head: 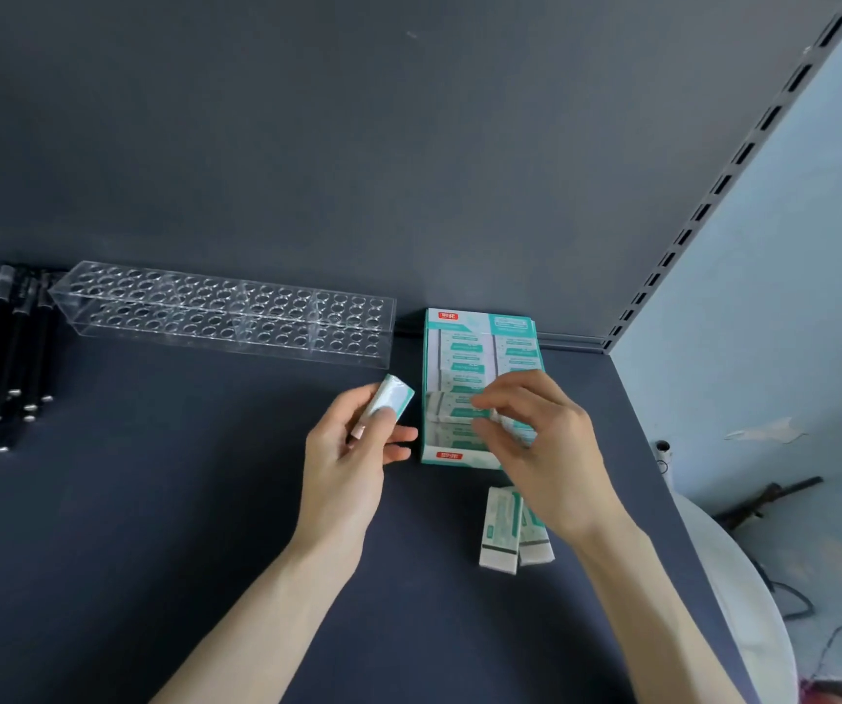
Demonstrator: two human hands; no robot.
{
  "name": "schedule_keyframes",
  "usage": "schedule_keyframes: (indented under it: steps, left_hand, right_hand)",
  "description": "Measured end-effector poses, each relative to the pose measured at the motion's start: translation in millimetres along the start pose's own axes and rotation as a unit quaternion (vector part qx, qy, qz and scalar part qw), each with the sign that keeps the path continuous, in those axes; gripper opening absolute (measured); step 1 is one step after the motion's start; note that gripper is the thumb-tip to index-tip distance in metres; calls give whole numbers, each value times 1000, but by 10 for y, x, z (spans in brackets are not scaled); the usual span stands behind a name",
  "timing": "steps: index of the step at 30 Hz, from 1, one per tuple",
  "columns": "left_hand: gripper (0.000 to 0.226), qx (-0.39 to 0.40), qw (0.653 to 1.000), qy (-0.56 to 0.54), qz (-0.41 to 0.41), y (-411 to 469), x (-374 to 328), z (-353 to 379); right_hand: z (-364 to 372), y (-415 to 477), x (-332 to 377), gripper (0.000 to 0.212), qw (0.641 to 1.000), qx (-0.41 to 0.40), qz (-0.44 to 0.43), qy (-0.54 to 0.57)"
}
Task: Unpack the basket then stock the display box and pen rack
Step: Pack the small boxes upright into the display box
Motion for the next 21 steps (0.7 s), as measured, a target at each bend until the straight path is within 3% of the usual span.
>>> schedule_keyframes:
  steps: [13, 21]
  left_hand:
    - [10, -5, 1000, -28, 12, 2, -15, -31]
    - [17, 44, 998, -49, 13, -43, -56, 91]
  right_hand:
    - [55, 11, -125, 16, 999, -3, 7, -37]
    - [21, -15, -95, 19, 999, 1, 0, -39]
Point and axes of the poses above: each hand's wrist, its own y-axis towards the middle knuckle, its own z-axis out of the palm, x = y × z, the point moved 10 cm from there along y, towards the middle knuckle, and after that the axes turned 11 degrees about y, right-handed, at the moved point
